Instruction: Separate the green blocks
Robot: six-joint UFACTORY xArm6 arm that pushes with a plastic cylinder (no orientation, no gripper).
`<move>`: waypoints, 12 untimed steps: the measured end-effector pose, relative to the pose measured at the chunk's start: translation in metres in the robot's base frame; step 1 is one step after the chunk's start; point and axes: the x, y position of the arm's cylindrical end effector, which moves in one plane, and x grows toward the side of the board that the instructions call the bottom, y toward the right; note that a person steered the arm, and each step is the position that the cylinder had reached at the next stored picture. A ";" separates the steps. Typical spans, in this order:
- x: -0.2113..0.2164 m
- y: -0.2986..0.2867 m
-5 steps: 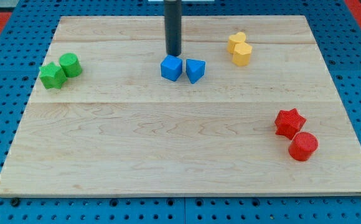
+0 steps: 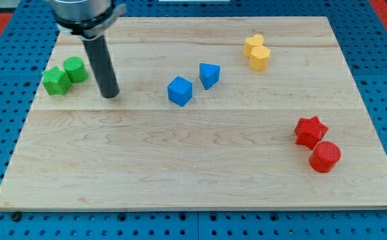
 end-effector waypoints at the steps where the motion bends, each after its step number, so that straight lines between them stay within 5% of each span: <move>1: 0.013 -0.003; 3: -0.039 -0.015; 5: -0.019 -0.026; 7: -0.080 -0.073; 9: -0.072 -0.119; 12: -0.140 -0.044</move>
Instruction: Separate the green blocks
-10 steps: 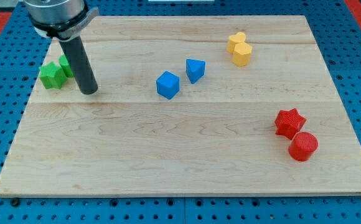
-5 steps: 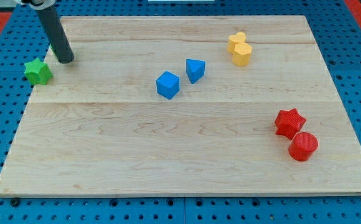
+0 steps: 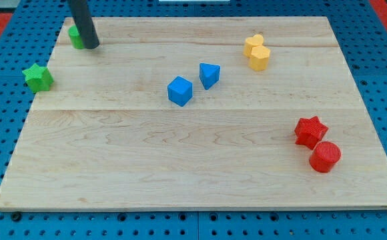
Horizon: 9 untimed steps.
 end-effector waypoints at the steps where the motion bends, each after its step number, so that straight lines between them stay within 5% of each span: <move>1: 0.006 0.002; 3: -0.016 -0.082; 4: -0.016 -0.045; 6: 0.046 -0.070; 7: 0.044 -0.098; 9: 0.136 -0.089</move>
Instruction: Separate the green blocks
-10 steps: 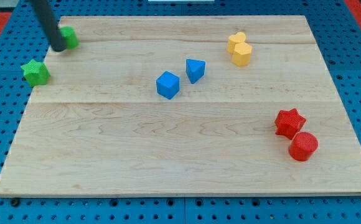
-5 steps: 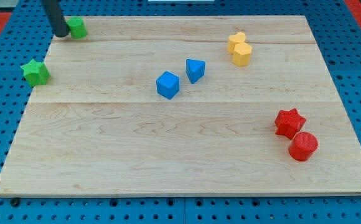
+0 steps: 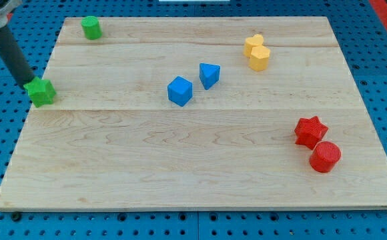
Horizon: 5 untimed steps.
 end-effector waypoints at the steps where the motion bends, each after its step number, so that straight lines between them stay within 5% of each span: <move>1: 0.046 0.043; 4: 0.068 0.095; 5: 0.039 0.141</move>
